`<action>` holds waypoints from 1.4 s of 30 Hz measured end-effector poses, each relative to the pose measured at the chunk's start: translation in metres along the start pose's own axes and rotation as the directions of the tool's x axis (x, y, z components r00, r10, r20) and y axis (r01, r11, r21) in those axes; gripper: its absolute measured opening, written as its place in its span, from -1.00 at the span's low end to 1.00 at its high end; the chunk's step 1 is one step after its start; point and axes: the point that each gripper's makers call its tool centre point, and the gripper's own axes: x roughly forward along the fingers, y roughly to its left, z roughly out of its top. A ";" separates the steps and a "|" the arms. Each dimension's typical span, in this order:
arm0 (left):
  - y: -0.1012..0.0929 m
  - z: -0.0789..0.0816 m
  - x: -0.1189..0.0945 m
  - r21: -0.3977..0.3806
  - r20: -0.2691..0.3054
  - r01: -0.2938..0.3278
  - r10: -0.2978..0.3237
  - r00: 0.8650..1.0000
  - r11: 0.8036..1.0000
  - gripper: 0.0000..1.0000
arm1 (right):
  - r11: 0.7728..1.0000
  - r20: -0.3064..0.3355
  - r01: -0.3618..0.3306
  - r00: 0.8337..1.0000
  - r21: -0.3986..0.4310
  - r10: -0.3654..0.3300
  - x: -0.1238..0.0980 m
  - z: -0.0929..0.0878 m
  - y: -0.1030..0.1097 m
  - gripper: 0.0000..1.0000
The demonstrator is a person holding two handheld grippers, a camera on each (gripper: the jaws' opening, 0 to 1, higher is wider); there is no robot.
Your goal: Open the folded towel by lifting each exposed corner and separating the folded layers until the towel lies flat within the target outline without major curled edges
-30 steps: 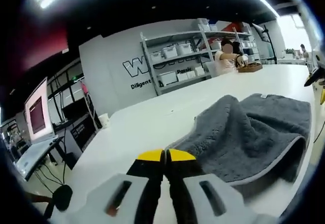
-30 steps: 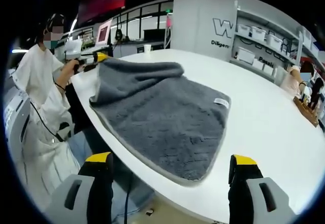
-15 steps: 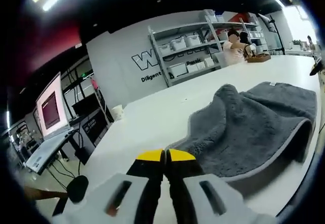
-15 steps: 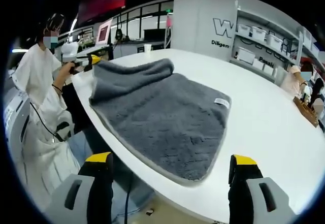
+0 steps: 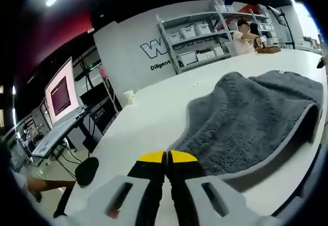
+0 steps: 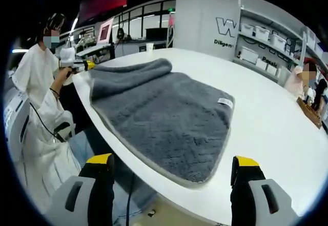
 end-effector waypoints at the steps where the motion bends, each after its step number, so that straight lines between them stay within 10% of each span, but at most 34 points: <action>1: 0.001 -0.003 -0.001 -0.001 -0.005 -0.002 0.002 1.000 1.000 -0.99 | 1.000 -0.001 -0.002 1.000 -0.001 0.002 0.000 0.000 0.001 0.88; 24: 0.022 -0.047 -0.011 -0.009 -0.103 -0.062 0.060 0.993 0.998 -0.98 | 1.000 -0.016 -0.017 1.000 -0.008 0.017 0.008 -0.001 0.005 0.88; 30: 0.010 -0.050 -0.009 -0.045 -0.110 -0.001 -0.004 0.994 0.999 -0.94 | 1.000 -0.021 -0.016 1.000 -0.004 0.016 0.009 -0.001 0.005 0.88; 35: -0.005 -0.048 -0.004 -0.140 -0.070 0.092 -0.102 0.992 0.986 -0.62 | 1.000 -0.032 -0.019 0.999 -0.004 0.019 0.013 -0.002 0.007 0.88; 42: -0.022 -0.045 -0.009 -0.214 -0.070 0.181 -0.200 0.977 0.960 0.35 | 1.000 -0.047 -0.017 0.999 -0.012 0.016 0.019 -0.001 0.007 0.88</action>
